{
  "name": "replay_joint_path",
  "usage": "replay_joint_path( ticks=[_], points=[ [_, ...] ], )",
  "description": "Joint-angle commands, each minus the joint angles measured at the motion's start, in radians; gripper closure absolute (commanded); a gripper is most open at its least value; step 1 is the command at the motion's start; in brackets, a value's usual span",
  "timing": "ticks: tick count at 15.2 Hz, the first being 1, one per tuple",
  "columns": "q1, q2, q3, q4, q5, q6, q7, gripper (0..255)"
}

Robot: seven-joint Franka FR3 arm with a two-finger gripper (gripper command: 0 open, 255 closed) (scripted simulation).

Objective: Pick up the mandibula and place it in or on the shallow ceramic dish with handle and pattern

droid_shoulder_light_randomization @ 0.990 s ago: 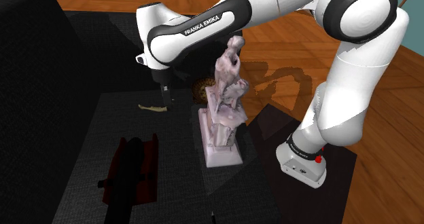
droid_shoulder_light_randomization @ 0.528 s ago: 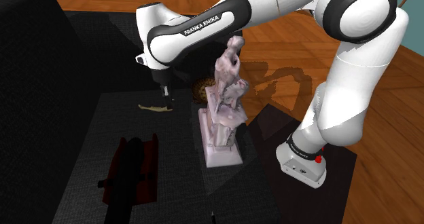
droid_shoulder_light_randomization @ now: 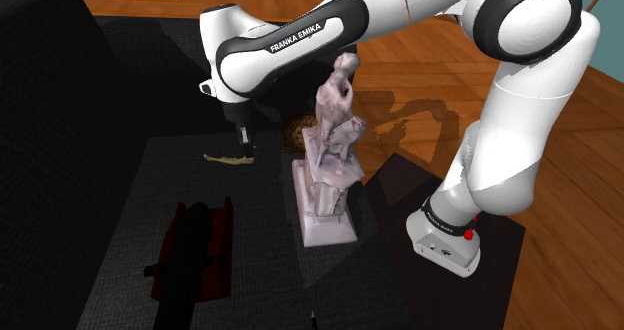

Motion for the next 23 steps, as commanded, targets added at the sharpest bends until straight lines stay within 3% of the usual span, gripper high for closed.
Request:
replay_joint_path(
  ticks=[1,4,12,19,20,23],
  points=[
    [0.000,0.000,0.000,0.000,0.000,0.000,0.000,0],
    [0.046,0.079,-0.013,0.114,-0.101,-0.004,0.121,0],
    [0.054,0.112,-0.020,0.055,-0.102,0.088,0.121,0],
    [0.124,0.110,-0.097,0.055,-0.072,0.088,0.101,0],
    [0.128,0.116,-0.095,0.052,-0.072,0.097,0.107,255],
    [0.126,0.107,-0.095,0.026,-0.070,0.114,0.100,255]
  ],
)
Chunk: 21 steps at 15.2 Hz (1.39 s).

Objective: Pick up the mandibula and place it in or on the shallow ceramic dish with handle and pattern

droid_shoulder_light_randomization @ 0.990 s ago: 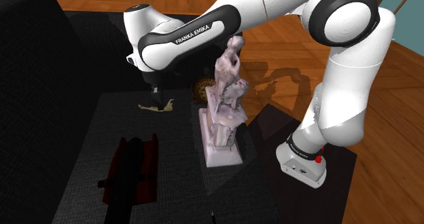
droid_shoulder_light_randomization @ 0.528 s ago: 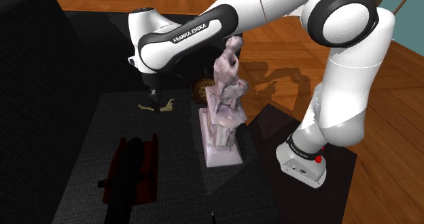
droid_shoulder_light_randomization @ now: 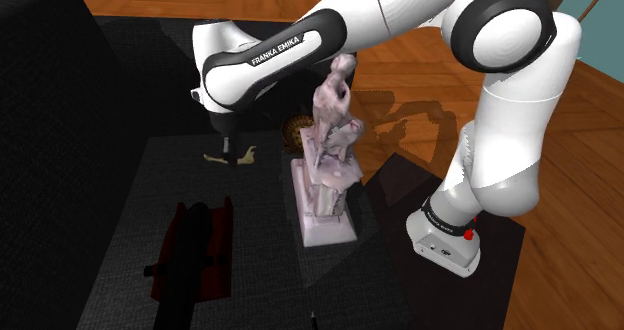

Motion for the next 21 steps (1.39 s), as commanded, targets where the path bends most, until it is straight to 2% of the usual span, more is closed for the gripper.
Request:
replay_joint_path(
  ticks=[1,3,5,6,7,11,18,21],
  points=[
    [0.006,0.028,0.003,-0.008,-0.179,0.001,-0.003,255],
    [0.001,0.032,0.000,0.011,-0.181,-0.017,-0.007,255],
    [-0.002,0.039,0.000,-0.004,-0.178,0.003,-0.017,255],
    [-0.009,0.023,-0.005,0.024,-0.028,-0.006,-0.016,255],
    [-0.009,0.023,-0.005,0.024,-0.028,-0.006,-0.016,0],
    [0.015,0.161,-0.050,0.319,-0.070,-0.217,0.210,0],
    [0.021,0.181,-0.047,0.254,-0.065,-0.132,0.206,0],
    [0.022,0.183,-0.047,0.250,-0.065,-0.126,0.206,0]
  ],
)
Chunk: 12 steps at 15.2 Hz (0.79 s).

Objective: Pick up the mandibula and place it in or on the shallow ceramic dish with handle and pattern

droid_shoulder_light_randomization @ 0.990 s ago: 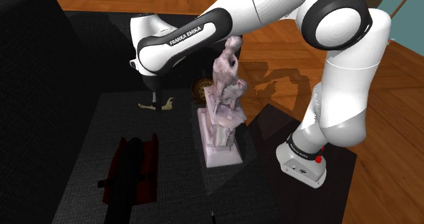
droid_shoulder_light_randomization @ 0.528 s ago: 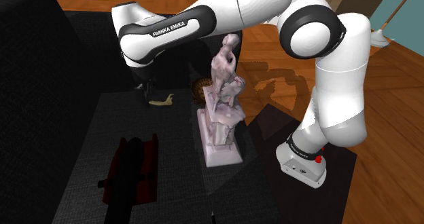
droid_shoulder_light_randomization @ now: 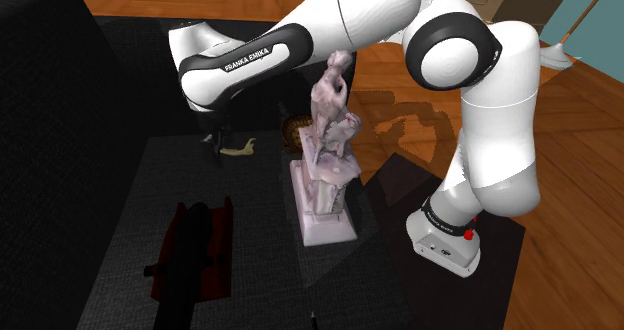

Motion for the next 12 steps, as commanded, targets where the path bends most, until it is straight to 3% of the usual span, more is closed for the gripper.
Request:
replay_joint_path(
  ticks=[1,5,6,12],
  points=[
    [0.000,0.000,0.000,-0.002,0.000,0.003,0.000,0],
    [0.000,0.000,0.000,-0.002,0.000,0.002,0.000,0],
    [0.000,0.000,0.000,-0.002,0.000,0.002,0.000,255],
    [-0.004,0.011,-0.001,0.010,0.000,0.001,-0.006,255]
  ],
)
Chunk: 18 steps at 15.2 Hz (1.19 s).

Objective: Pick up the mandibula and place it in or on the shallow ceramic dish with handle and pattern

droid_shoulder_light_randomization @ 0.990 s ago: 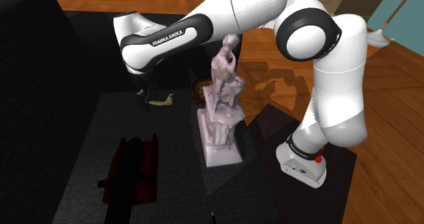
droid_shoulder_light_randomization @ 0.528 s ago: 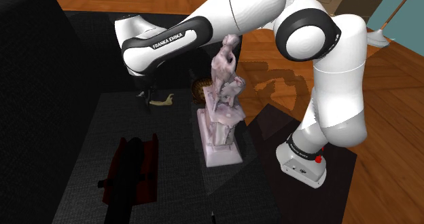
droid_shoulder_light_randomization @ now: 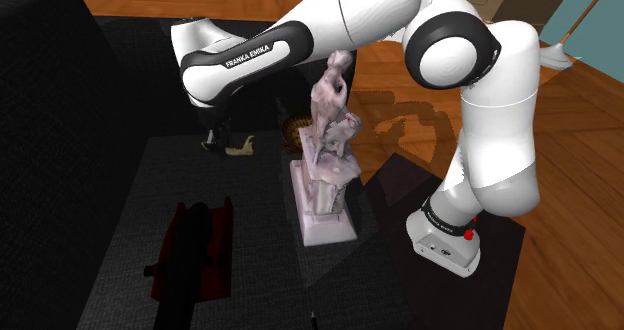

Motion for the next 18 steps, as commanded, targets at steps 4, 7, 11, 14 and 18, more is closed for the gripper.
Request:
replay_joint_path(
  ticks=[4,7,11,14,18],
  points=[
    [0.009,-0.005,0.008,-0.005,0.004,-0.013,0.005,255],
    [0.009,-0.021,0.007,0.011,0.002,-0.045,0.010,255],
    [0.009,-0.040,0.007,0.037,0.000,-0.089,0.015,255],
    [0.009,-0.052,0.006,0.059,-0.002,-0.124,0.019,255],
    [0.008,-0.065,0.006,0.093,-0.004,-0.170,0.025,255]
  ],
)
